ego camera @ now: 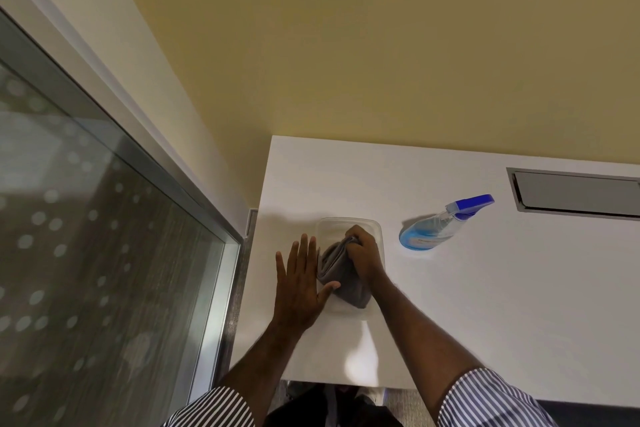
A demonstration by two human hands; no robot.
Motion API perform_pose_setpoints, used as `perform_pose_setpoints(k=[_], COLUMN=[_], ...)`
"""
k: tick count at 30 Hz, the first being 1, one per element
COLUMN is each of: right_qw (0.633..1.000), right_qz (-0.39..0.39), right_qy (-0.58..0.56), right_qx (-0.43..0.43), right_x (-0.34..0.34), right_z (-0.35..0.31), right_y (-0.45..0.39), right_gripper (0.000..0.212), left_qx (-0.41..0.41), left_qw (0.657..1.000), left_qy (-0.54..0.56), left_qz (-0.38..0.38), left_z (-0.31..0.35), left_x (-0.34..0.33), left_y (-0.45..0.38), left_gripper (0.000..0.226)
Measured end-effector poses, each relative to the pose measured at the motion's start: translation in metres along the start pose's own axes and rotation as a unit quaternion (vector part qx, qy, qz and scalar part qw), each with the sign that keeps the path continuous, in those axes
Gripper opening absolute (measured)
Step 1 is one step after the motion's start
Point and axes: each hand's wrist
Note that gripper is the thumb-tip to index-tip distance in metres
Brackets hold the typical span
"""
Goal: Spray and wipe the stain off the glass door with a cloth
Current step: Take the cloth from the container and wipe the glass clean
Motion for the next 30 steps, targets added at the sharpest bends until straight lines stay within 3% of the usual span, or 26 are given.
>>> perform_pose_setpoints(k=[8,14,16,19,22,24,26,28,30], right_qw=[0.994,0.983,0.964,0.934,0.888,0.833,0.798,0.795,0.827], right_qz=[0.015,0.043,0.052,0.108,0.13,0.121,0.112,0.11,0.093], right_qy=[-0.099,-0.164,-0.245,-0.338,-0.442,-0.537,-0.589,-0.59,-0.548], right_qx=[-0.04,-0.071,-0.086,-0.037,0.016,0.05,0.067,0.084,0.083], right_x=[0.006,0.017,0.02,0.024,0.023,0.019,0.018,0.021,0.028], right_z=[-0.003,-0.016,-0.025,-0.039,-0.058,-0.068,-0.076,-0.081,-0.087], right_y=[0.009,0.021,0.029,0.043,0.057,0.064,0.069,0.074,0.083], right_gripper=[0.032,0.022,0.028,0.036,0.038,0.033,0.027,0.026,0.034], left_qx=[-0.012,-0.041,-0.051,-0.064,-0.092,-0.087,-0.091,-0.109,-0.113], left_qw=[0.999,0.976,0.955,0.918,0.919,0.924,0.922,0.91,0.899], left_qy=[0.021,0.166,0.22,0.282,0.27,0.264,0.252,0.278,0.336], left_qz=[0.031,0.136,0.19,0.27,0.274,0.262,0.28,0.287,0.258], left_z=[0.001,0.029,0.039,0.05,0.063,0.073,0.08,0.082,0.082], left_x=[0.003,0.023,0.033,0.042,0.047,0.054,0.063,0.076,0.094], left_y=[0.003,0.007,0.011,0.023,0.031,0.033,0.034,0.038,0.044], left_gripper=[0.103,0.097,0.087,0.063,0.064,0.065,0.051,0.037,0.032])
Point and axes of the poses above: each hand's wrist, its own y-axis away from the middle knuckle, its own x-axis out of the back of the hand, z = x × y, and after that the axes turned 12 degrees about -z, right-handed
